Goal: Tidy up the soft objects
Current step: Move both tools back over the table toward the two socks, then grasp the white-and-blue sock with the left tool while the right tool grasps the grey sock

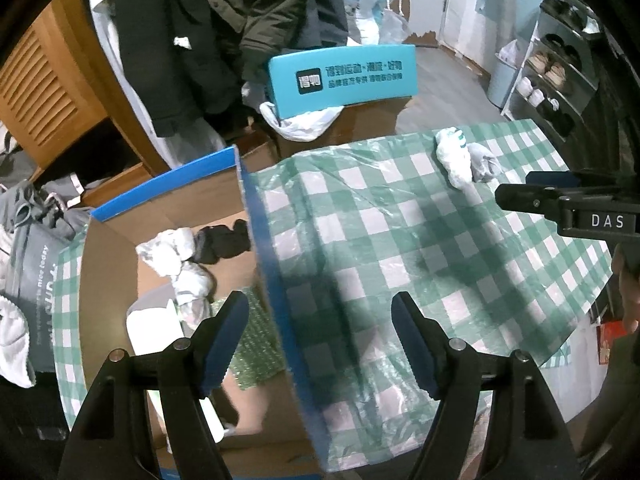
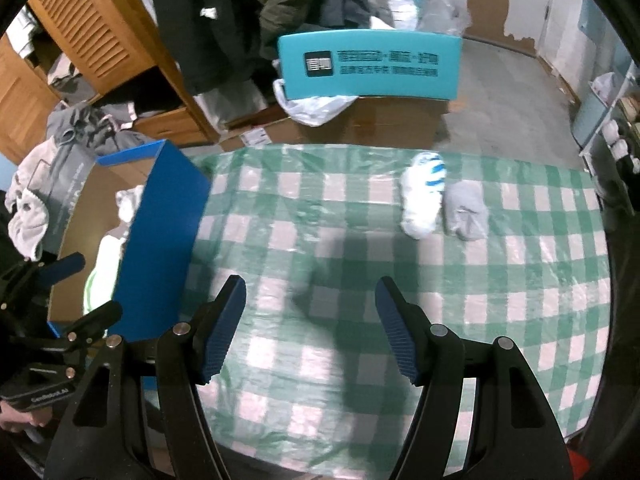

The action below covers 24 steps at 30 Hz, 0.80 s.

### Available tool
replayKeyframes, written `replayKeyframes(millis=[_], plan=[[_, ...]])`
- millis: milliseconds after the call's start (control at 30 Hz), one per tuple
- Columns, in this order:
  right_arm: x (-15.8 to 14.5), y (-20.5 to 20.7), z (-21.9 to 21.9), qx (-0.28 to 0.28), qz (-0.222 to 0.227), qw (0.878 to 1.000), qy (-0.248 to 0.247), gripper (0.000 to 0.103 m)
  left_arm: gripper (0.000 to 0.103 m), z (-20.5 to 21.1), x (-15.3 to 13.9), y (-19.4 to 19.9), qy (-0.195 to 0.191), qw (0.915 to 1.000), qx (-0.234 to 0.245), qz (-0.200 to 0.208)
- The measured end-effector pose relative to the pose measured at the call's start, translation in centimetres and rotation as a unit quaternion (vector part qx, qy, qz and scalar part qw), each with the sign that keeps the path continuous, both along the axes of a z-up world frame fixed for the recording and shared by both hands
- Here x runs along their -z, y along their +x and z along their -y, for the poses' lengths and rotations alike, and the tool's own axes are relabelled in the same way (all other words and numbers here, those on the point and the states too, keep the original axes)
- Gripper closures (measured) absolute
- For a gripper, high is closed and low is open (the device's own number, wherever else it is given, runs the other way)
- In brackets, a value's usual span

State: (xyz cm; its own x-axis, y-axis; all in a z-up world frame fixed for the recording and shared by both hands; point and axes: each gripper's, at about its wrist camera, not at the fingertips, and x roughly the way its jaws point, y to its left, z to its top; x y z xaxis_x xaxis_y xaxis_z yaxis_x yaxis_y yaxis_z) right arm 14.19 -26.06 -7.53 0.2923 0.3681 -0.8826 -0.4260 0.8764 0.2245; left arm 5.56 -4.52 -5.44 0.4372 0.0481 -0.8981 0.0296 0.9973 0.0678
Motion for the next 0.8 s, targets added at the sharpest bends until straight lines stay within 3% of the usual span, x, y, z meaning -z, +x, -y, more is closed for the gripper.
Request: replayKeyframes(millis=[367, 800], plan=[[1.5, 1.8, 5.7, 0.048, 0.000, 0.998, -0.034, 0.035, 0.027, 3.7, 0.9, 2.5, -0.024, 0.9994, 0.019, -0.018], [3.0, 7.2, 8.3, 0.033, -0.038, 0.997, -0.059, 0.035, 0.027, 6.6, 3.1, 8.5, -0.050, 0.9976, 0.019, -0.044]])
